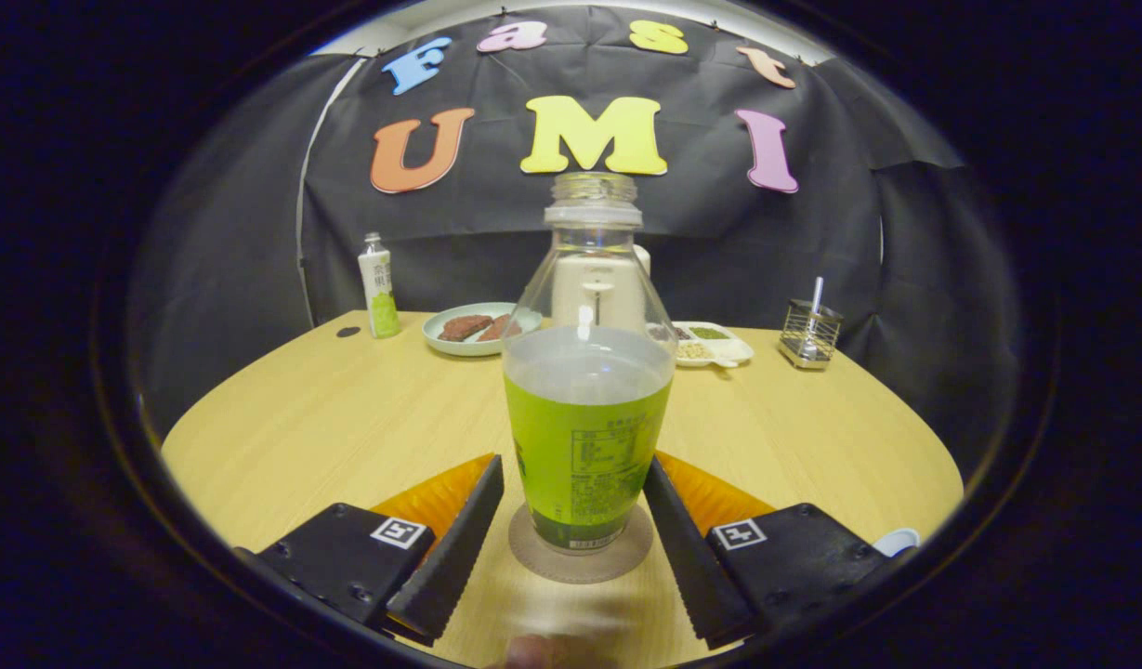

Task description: Take the bottle from table, then pour the juice into the cup, finally place the bottle on the coaster

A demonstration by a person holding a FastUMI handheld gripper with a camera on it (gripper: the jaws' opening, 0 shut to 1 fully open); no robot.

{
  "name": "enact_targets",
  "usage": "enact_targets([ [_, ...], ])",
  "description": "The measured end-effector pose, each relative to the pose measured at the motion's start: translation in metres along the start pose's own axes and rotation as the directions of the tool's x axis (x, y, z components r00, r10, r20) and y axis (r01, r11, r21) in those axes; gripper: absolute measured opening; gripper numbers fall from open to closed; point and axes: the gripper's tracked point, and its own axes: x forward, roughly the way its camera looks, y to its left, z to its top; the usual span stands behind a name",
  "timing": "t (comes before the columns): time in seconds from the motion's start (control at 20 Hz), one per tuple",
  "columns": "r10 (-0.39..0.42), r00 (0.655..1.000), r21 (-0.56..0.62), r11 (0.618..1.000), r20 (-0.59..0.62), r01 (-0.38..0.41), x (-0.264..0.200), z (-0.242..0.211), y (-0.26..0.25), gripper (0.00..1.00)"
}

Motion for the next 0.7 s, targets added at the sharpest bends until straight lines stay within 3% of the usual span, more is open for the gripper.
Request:
enact_targets([
  [0.3,-0.009,1.0,0.006,1.0,0.026,0.009,-0.036,0.0,-0.004,0.98],
  [0.4,-0.013,0.998,-0.005,1.0,0.065,0.013,-0.061,0.005,-0.006,0.98],
  [0.5,-0.069,0.993,-0.023,0.997,0.097,0.071,-0.092,0.009,-0.021,0.98],
  [0.7,-0.086,0.974,0.037,0.996,0.207,0.08,-0.161,0.029,-0.022,0.99],
])
